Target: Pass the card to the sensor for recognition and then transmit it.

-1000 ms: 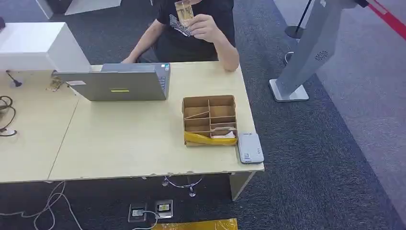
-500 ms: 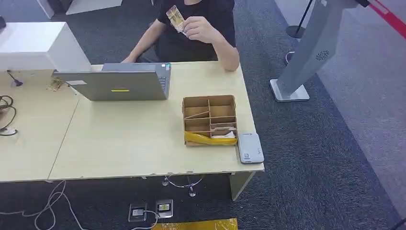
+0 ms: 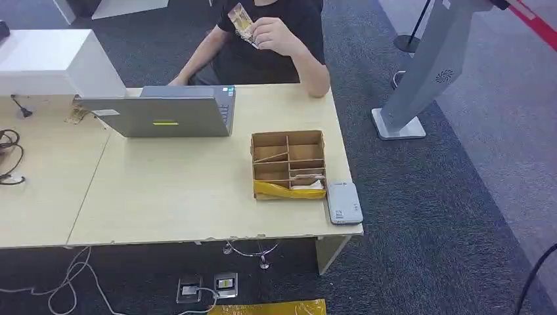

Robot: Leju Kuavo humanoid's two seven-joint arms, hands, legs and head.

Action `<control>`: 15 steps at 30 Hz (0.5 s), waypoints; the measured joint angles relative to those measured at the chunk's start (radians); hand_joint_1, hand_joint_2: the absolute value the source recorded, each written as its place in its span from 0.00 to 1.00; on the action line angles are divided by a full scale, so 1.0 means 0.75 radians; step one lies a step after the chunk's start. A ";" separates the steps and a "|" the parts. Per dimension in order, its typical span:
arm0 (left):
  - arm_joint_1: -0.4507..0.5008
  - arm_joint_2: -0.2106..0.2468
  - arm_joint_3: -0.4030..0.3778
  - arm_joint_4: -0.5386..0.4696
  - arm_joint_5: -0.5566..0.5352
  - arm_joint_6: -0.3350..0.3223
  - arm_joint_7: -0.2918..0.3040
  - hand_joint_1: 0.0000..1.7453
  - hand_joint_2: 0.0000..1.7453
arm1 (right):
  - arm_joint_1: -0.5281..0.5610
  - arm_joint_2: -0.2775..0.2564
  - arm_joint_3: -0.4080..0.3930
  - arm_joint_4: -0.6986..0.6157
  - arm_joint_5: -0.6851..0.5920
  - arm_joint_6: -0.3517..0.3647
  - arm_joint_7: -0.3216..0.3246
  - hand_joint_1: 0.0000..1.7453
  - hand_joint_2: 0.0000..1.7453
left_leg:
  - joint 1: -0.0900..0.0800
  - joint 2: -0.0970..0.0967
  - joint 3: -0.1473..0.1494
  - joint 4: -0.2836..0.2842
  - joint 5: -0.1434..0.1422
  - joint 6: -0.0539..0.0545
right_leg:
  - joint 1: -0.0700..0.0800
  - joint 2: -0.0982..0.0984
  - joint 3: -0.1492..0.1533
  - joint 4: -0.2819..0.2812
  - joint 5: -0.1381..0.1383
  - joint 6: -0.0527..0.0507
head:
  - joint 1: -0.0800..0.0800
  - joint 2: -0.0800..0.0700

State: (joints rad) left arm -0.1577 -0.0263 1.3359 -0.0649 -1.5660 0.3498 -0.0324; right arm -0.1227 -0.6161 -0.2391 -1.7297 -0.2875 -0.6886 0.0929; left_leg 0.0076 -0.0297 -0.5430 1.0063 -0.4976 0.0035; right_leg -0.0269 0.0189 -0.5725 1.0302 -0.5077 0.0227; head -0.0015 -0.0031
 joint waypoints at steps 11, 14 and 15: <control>0.001 0.005 -0.002 0.000 0.001 -0.030 -0.003 0.00 0.00 | -0.264 -0.116 0.530 -0.269 0.438 0.000 0.344 0.00 0.00 | 0.001 -0.003 -0.002 0.000 0.001 -0.001 | 0.001 -0.002 -0.001 0.000 0.000 0.000 | 0.001 0.000; 0.001 0.013 -0.004 0.000 0.000 -0.054 -0.017 0.00 0.00 | -0.386 -0.179 0.710 -0.305 0.590 0.022 0.499 0.00 0.00 | 0.001 -0.003 -0.001 0.000 0.001 -0.001 | 0.001 -0.001 -0.001 0.000 0.000 0.000 | 0.000 0.000; 0.001 0.016 -0.005 0.000 0.000 -0.065 -0.026 0.00 0.00 | -0.414 -0.206 0.759 -0.317 0.655 0.062 0.563 0.00 0.00 | 0.001 -0.004 -0.001 0.000 0.001 -0.001 | 0.001 -0.002 -0.001 0.000 0.000 0.000 | 0.001 0.000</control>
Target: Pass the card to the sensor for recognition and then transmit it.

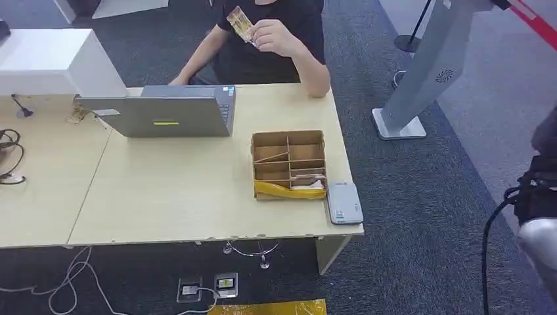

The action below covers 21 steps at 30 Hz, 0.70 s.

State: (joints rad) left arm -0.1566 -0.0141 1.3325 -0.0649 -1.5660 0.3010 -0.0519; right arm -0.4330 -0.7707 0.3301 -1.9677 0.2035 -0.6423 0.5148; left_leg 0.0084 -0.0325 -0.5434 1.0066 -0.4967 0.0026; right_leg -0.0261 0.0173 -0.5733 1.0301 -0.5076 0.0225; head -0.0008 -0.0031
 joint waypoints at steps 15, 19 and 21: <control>-0.001 0.010 -0.025 -0.003 0.016 -0.032 0.002 0.00 0.00 | -0.389 0.125 0.490 0.270 0.934 1.346 0.239 0.00 1.00 | 0.003 0.000 -0.002 0.000 0.001 -0.002 | 0.003 0.001 -0.001 0.001 0.000 0.000 | -0.002 0.000; 0.000 0.010 -0.025 -0.003 0.023 -0.029 0.006 0.00 0.00 | -0.430 0.205 0.561 0.418 0.824 1.211 0.241 0.00 1.00 | 0.004 -0.001 -0.004 0.000 0.001 -0.002 | 0.004 -0.001 -0.002 0.001 0.000 -0.001 | -0.001 0.000; 0.000 0.010 -0.023 -0.004 0.029 -0.026 0.016 0.00 0.00 | -0.454 0.245 0.590 0.487 0.763 1.149 0.240 0.00 1.00 | 0.004 -0.001 -0.005 0.000 0.001 -0.002 | 0.004 0.000 -0.002 0.001 0.000 -0.001 | -0.001 0.000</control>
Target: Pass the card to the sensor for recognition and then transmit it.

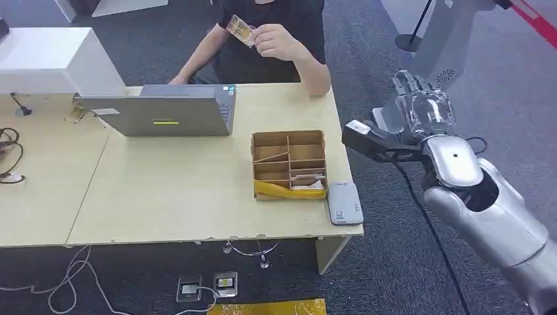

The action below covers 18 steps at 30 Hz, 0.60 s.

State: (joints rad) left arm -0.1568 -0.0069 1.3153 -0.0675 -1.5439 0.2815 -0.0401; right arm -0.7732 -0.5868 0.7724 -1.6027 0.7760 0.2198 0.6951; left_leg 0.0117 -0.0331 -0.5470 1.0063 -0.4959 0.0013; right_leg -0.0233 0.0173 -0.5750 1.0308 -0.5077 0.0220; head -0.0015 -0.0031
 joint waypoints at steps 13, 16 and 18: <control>0.001 -0.010 0.027 -0.003 0.029 0.033 0.009 0.00 0.00 | -0.126 0.270 0.129 0.437 -0.295 -0.328 -0.122 0.00 1.00 | 0.000 0.000 0.001 0.000 0.000 -0.001 | 0.000 0.000 0.000 0.000 0.000 0.000 | 0.001 0.000; 0.001 -0.011 0.026 -0.005 0.013 0.032 0.010 0.00 0.00 | -0.141 0.295 0.153 0.510 -0.332 -0.392 -0.120 0.00 1.00 | 0.000 -0.001 0.001 0.000 0.000 -0.001 | 0.000 0.000 0.000 0.000 0.000 0.000 | 0.001 0.000; 0.003 -0.011 0.026 -0.006 -0.001 0.031 0.010 0.00 0.00 | -0.141 0.297 0.165 0.531 -0.341 -0.423 -0.108 0.00 1.00 | 0.000 0.000 0.001 0.000 0.000 -0.001 | 0.000 0.000 -0.001 0.000 0.000 0.000 | 0.001 0.000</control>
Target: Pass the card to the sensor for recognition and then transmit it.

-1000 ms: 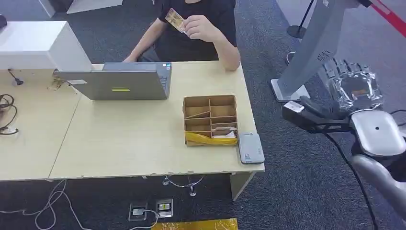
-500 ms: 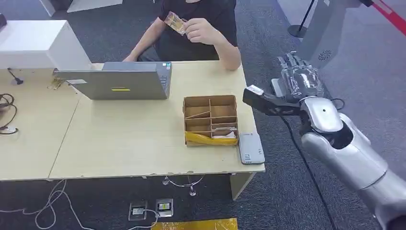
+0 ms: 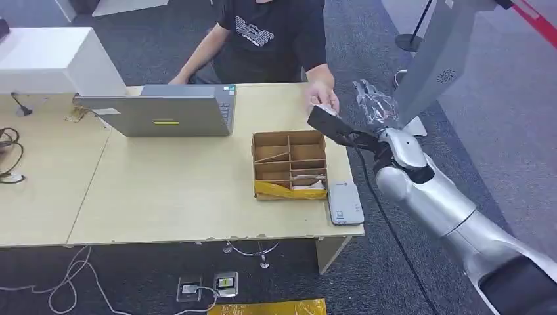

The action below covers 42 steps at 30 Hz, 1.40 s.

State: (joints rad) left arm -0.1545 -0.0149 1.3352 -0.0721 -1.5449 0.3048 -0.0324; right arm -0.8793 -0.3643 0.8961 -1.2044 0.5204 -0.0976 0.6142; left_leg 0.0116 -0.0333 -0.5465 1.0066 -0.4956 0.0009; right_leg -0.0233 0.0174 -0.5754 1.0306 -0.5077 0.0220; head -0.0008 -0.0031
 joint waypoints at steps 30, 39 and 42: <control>0.007 0.004 -0.003 -0.010 -0.028 -0.002 -0.013 0.00 0.00 | 0.061 -0.113 0.067 -0.005 0.044 -0.072 0.109 1.00 1.00 | 0.000 0.003 0.001 0.000 0.000 0.000 | 0.000 0.002 -0.001 0.000 0.000 0.000 | -0.001 0.000; 0.008 0.002 -0.003 -0.010 -0.028 0.011 0.000 0.00 0.00 | 0.120 -0.129 0.054 -0.049 0.096 -0.071 0.072 1.00 1.00 | 0.000 0.003 0.002 0.000 0.000 0.000 | 0.000 0.003 -0.001 0.000 0.000 0.000 | 0.000 0.000; 0.010 0.002 -0.003 -0.010 -0.028 0.013 0.000 0.00 0.00 | 0.136 -0.130 0.043 -0.053 0.097 -0.075 0.061 1.00 1.00 | 0.000 0.003 0.002 0.000 0.000 0.000 | 0.000 0.003 -0.001 0.000 0.000 0.000 | 0.000 0.000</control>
State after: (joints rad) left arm -0.1469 -0.0134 1.3333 -0.0793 -1.5656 0.3147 -0.0324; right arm -0.7771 -0.4619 0.9285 -1.2444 0.5928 -0.1537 0.6600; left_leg 0.0114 -0.0308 -0.5453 1.0069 -0.4958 0.0008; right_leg -0.0234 0.0194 -0.5762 1.0302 -0.5076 0.0221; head -0.0008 -0.0031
